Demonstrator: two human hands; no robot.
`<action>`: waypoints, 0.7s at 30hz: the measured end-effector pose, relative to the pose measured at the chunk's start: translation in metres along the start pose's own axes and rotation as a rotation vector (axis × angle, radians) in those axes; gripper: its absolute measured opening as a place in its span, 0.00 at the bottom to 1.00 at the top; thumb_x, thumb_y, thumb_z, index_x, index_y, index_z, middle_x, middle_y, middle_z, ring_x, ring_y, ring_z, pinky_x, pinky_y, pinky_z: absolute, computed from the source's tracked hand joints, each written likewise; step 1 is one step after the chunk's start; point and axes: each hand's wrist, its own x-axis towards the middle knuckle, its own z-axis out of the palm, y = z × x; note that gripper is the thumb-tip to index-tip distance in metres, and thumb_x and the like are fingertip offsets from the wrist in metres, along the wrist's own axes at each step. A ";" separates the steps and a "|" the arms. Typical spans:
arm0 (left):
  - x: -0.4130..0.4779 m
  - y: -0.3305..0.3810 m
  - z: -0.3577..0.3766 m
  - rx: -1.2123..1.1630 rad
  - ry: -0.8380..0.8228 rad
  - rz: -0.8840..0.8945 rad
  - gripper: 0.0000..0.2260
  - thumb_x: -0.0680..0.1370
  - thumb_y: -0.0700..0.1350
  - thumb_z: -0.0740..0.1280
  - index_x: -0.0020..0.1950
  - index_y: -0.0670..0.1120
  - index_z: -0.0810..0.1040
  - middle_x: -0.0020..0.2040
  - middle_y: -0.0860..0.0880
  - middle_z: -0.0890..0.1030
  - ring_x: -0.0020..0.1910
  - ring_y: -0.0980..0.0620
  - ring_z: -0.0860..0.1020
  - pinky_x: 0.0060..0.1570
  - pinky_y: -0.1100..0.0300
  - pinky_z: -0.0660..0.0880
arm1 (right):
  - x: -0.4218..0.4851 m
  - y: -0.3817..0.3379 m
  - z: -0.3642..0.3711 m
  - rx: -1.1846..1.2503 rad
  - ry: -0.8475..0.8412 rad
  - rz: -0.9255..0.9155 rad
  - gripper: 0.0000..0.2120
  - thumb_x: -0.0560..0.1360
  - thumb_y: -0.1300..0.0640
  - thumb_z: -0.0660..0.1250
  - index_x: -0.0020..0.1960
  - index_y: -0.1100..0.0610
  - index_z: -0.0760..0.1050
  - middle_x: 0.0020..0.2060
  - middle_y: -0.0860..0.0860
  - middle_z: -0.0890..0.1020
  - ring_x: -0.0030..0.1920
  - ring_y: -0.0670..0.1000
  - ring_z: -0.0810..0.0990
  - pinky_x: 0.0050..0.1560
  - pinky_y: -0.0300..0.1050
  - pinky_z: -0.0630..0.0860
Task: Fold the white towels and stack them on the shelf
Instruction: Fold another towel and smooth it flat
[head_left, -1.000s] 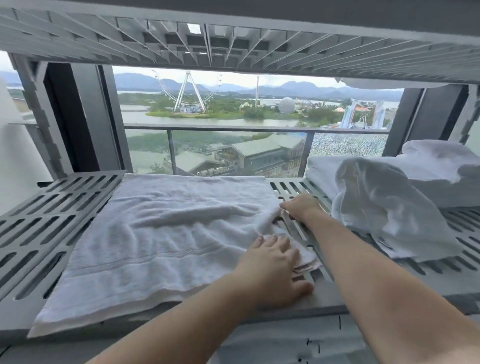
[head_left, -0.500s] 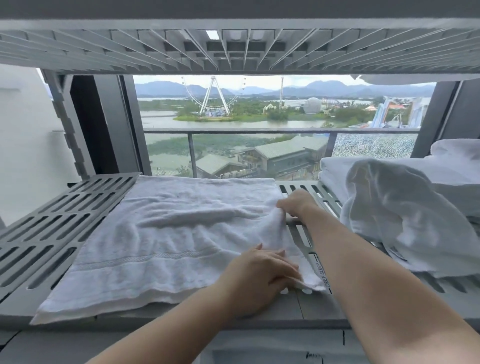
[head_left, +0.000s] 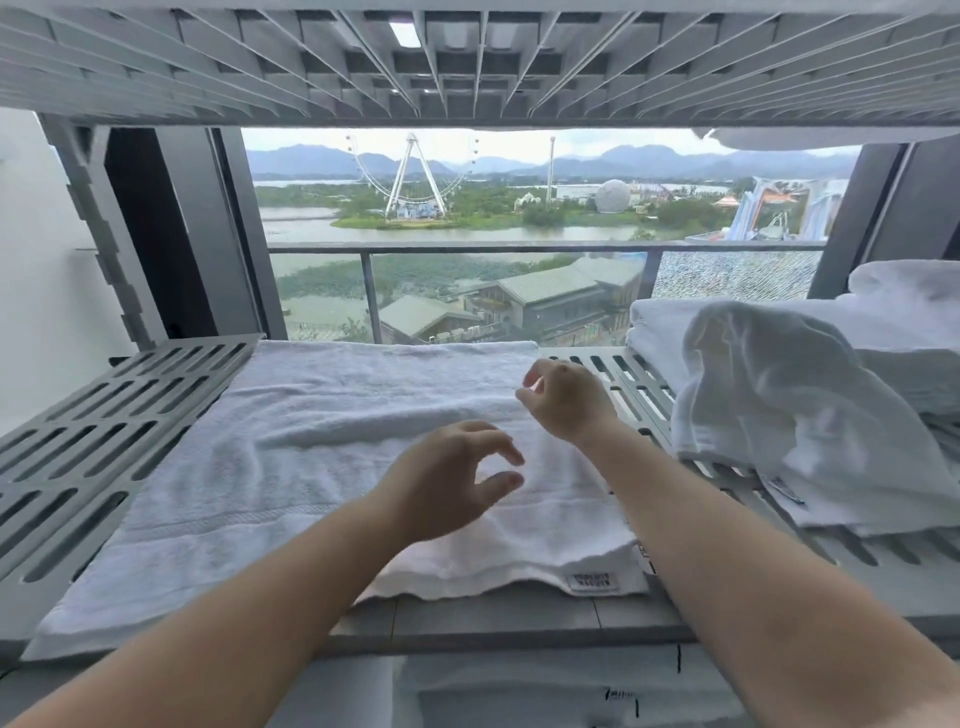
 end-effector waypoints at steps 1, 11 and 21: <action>0.000 -0.005 0.004 0.088 -0.085 -0.021 0.19 0.78 0.64 0.64 0.67 0.60 0.76 0.74 0.56 0.72 0.73 0.55 0.69 0.73 0.49 0.66 | -0.002 -0.003 -0.003 -0.008 -0.062 -0.061 0.11 0.77 0.46 0.67 0.54 0.52 0.79 0.50 0.51 0.82 0.52 0.53 0.80 0.56 0.52 0.77; -0.012 -0.005 0.015 0.076 -0.407 -0.044 0.38 0.73 0.79 0.44 0.80 0.65 0.54 0.82 0.59 0.49 0.80 0.61 0.41 0.79 0.49 0.40 | -0.005 -0.032 -0.009 -0.006 -0.249 -0.031 0.16 0.77 0.60 0.58 0.59 0.52 0.79 0.59 0.52 0.81 0.61 0.55 0.77 0.63 0.51 0.74; -0.054 0.014 -0.019 -0.317 -0.383 -0.183 0.15 0.81 0.54 0.65 0.65 0.54 0.82 0.73 0.56 0.74 0.73 0.62 0.68 0.74 0.57 0.62 | 0.000 -0.072 0.059 -0.010 -0.444 -0.132 0.20 0.83 0.46 0.55 0.74 0.47 0.69 0.75 0.54 0.69 0.75 0.56 0.65 0.74 0.51 0.62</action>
